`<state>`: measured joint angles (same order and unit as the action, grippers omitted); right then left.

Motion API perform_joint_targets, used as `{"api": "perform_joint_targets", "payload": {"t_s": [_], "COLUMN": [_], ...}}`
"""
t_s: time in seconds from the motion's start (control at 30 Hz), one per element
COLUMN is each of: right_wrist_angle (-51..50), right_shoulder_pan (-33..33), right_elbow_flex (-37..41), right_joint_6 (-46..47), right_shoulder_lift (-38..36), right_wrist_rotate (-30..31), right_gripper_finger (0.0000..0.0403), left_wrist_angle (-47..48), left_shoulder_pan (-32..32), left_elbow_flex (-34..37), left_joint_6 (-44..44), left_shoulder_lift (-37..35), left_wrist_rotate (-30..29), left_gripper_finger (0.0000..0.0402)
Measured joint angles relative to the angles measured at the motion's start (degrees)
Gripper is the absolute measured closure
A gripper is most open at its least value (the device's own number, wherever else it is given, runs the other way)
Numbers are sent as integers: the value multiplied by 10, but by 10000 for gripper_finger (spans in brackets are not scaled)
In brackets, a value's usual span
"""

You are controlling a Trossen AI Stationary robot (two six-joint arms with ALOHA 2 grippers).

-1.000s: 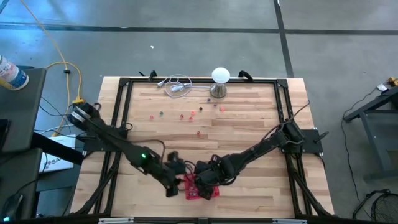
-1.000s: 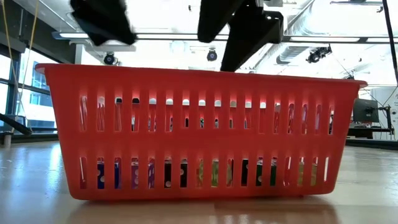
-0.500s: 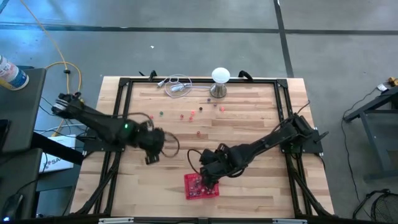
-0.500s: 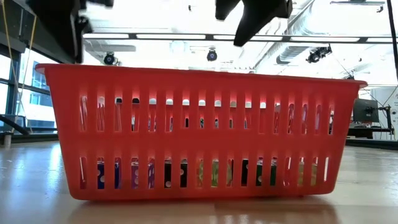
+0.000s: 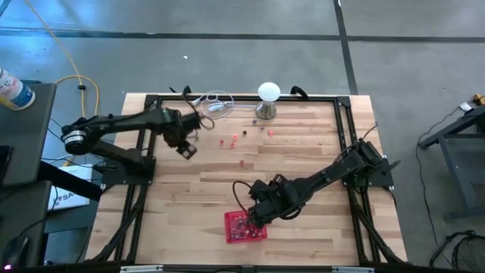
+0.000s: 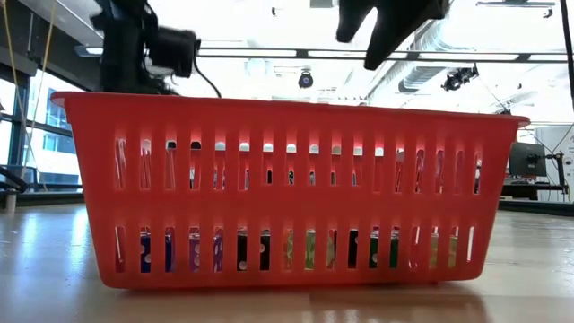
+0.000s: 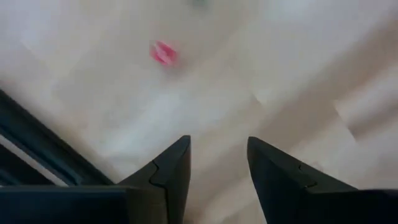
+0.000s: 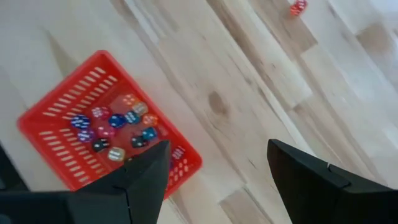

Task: Pick & Place Dice
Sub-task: Put the pink dice into the red bin

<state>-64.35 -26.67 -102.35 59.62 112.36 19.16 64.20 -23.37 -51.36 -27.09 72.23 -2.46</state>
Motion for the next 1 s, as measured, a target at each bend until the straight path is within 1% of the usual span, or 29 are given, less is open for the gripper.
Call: {"api": "perform_joint_targets", "payload": {"t_s": [0.07,0.13,0.27,0.37,0.43,0.53,0.57,0.87,1.0], "right_wrist_angle": [-14,-25,-39,-54,-62,-68,-71,-82,-87], "right_shoulder_pan": [-5,-8,-7,-7,-7,-6,-5,1,2], "right_elbow_flex": [0,0,0,0,1,1,1,1,1], "right_joint_6": [11,21,24,34,38,39,41,42,45], "right_shoulder_lift": [0,0,0,0,0,0,0,0,0], "right_wrist_rotate": [8,15,17,18,19,21,21,24,24], "right_gripper_finger": [144,144,144,144,144,144,144,144,144], "left_wrist_angle": [-30,-56,-97,-107,-110,-110,-112,-148,-167], "left_shoulder_pan": [-37,-63,-94,-110,-116,-123,-125,-126,-126], "left_elbow_flex": [14,23,37,38,38,38,38,38,38], "left_joint_6": [1,2,31,31,11,-52,-59,-42,-12], "left_shoulder_lift": [1,1,7,26,45,76,86,144,160], "left_wrist_rotate": [-17,-19,-18,-13,-5,1,0,0,-7], "left_gripper_finger": [252,252,252,252,252,252,252,252,252]}}
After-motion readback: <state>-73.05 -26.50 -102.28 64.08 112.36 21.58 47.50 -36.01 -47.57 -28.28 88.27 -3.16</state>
